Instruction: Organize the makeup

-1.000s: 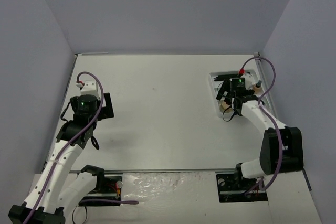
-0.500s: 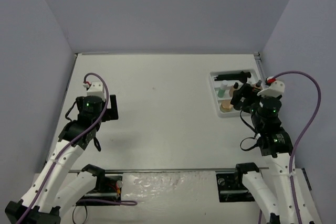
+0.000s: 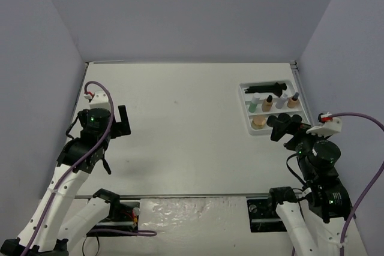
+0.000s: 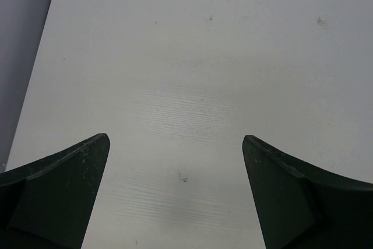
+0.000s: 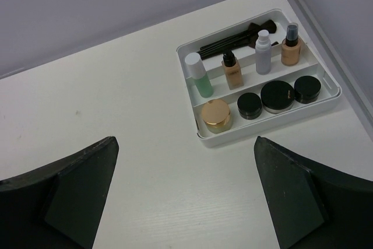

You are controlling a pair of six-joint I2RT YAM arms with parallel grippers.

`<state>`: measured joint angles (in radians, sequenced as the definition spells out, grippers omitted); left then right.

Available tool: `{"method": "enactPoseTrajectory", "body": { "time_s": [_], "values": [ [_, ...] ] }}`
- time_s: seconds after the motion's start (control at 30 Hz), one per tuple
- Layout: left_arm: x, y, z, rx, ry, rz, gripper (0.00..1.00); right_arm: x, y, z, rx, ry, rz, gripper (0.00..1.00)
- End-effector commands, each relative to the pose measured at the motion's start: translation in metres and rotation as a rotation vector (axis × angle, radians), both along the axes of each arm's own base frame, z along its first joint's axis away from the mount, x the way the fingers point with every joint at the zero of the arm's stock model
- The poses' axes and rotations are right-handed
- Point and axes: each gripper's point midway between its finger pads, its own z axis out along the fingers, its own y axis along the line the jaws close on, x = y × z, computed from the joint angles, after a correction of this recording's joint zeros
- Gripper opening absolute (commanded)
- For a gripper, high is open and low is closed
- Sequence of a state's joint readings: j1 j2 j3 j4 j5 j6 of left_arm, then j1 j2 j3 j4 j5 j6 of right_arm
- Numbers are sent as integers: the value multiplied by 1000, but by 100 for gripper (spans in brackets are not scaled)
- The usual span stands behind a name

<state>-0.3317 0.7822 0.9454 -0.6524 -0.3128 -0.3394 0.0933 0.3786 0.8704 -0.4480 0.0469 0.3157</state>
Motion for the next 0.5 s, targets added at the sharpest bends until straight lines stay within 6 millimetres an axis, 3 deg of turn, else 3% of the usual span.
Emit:
{"method": "enactPoseTrajectory", "body": {
  "time_s": [0.0,0.47],
  "values": [
    [1,2,24,-48,-49,50,97,-17,5,31,14,-84,36,100],
    [6,0,32,-74,-48,66,97,-43,5,54,18,-146,55,100]
  ]
}}
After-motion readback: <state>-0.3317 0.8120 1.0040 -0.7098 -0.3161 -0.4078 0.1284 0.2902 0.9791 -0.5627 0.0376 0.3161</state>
